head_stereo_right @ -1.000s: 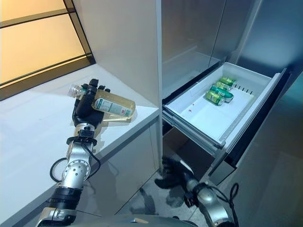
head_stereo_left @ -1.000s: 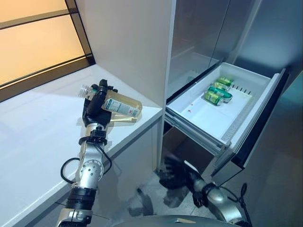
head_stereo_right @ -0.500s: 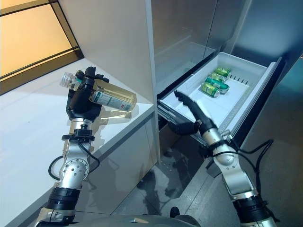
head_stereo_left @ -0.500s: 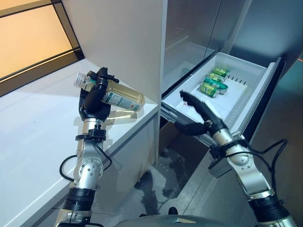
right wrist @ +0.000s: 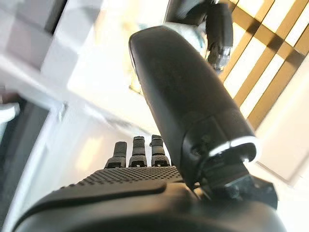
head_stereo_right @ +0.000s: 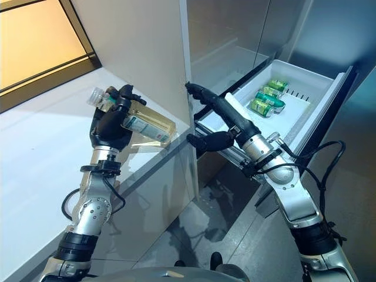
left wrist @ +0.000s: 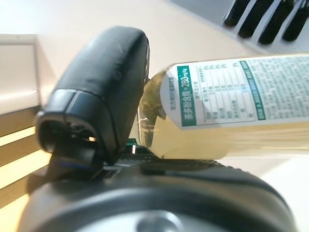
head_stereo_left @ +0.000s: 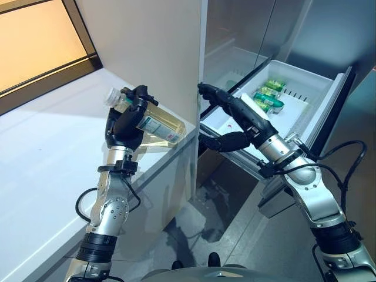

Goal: Put drinks into fridge and close the fridge

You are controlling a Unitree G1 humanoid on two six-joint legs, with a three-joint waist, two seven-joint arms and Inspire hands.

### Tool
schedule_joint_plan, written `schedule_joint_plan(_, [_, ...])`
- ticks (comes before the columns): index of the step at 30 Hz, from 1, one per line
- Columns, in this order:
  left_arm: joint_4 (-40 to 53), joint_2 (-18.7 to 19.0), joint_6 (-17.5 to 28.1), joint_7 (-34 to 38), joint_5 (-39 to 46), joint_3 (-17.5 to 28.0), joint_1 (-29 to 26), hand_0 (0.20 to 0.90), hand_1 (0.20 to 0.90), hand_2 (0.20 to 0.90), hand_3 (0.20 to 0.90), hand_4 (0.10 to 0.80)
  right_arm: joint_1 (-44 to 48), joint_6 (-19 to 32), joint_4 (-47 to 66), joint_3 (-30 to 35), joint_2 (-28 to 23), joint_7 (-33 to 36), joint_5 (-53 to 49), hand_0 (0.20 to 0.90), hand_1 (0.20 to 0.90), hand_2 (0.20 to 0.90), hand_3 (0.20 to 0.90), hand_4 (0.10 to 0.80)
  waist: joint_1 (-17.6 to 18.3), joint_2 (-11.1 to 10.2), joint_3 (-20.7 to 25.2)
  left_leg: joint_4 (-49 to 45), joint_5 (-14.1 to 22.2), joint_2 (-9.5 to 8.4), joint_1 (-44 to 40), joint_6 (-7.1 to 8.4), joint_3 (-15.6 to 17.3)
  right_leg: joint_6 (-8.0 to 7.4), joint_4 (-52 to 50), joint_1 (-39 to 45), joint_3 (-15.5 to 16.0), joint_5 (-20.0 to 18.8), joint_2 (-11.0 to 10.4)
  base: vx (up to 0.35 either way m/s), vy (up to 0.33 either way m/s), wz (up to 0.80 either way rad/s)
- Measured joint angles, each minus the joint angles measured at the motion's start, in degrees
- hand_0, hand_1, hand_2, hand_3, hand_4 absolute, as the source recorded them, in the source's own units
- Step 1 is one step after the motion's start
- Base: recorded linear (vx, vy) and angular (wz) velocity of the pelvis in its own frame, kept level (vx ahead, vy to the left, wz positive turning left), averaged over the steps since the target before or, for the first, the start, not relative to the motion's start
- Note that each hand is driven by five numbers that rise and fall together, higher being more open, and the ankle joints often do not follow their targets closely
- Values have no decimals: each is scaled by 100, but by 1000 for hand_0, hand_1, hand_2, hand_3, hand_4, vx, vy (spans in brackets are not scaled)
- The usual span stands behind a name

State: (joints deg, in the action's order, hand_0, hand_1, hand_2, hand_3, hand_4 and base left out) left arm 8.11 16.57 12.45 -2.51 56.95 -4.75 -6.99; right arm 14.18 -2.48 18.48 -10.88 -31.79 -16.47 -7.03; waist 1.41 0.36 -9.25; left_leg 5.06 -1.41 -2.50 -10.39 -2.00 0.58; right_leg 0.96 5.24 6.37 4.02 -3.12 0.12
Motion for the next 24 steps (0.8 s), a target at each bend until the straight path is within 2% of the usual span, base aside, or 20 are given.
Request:
schedule_joint_plan(4, [0,8,0,76,-91,-154,-94,300,300,300,200,100,195,-383,-4,-140,-181,-105,-243,900,900,900,900,800,36,0,0,0,0,4,-2,0,-3,8,0,5,6,-10,2,0,0,0])
schedule_joint_plan(10, [0,15,0,86,-118,-276,-348,300,300,300,200,100,344,-616,-3,-147,-183,-134,-349,900,900,900,900,800,39,-3,1,0,2,21,-8,9,-6,28,0,10,13,-24,19,0,0,0])
schedule_joint_plan(24, [0,16,-28,90,-312,-438,-383,300,300,300,200,100,714,-1406,-2,-165,-192,-183,-929,900,900,900,900,800,60,-9,5,0,3,32,-53,18,0,32,-1,48,2,-28,29,0,0,0])
